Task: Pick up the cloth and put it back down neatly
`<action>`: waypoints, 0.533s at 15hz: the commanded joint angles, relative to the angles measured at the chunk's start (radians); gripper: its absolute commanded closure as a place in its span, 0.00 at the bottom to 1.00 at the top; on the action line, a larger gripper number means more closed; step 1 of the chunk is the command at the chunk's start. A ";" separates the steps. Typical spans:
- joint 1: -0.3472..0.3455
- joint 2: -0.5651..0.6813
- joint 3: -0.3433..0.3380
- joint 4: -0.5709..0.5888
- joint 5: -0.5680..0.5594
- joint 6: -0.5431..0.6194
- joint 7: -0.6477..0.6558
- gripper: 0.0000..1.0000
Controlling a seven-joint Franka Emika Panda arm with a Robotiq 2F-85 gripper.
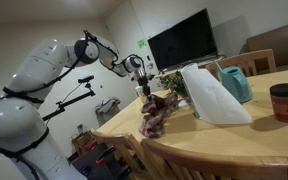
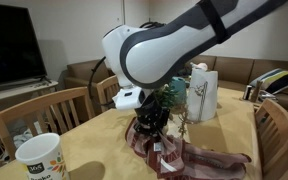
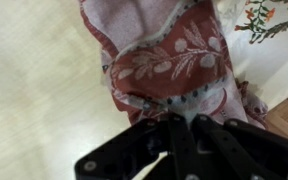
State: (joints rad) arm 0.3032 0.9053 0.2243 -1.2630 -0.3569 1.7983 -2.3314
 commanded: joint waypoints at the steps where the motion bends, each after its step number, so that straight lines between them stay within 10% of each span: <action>1: 0.001 0.054 0.028 0.093 0.036 0.051 -0.076 0.98; 8: -0.018 0.122 0.035 0.171 0.077 0.311 -0.043 0.98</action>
State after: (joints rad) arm 0.3029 0.9910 0.2503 -1.1394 -0.2987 2.0112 -2.3858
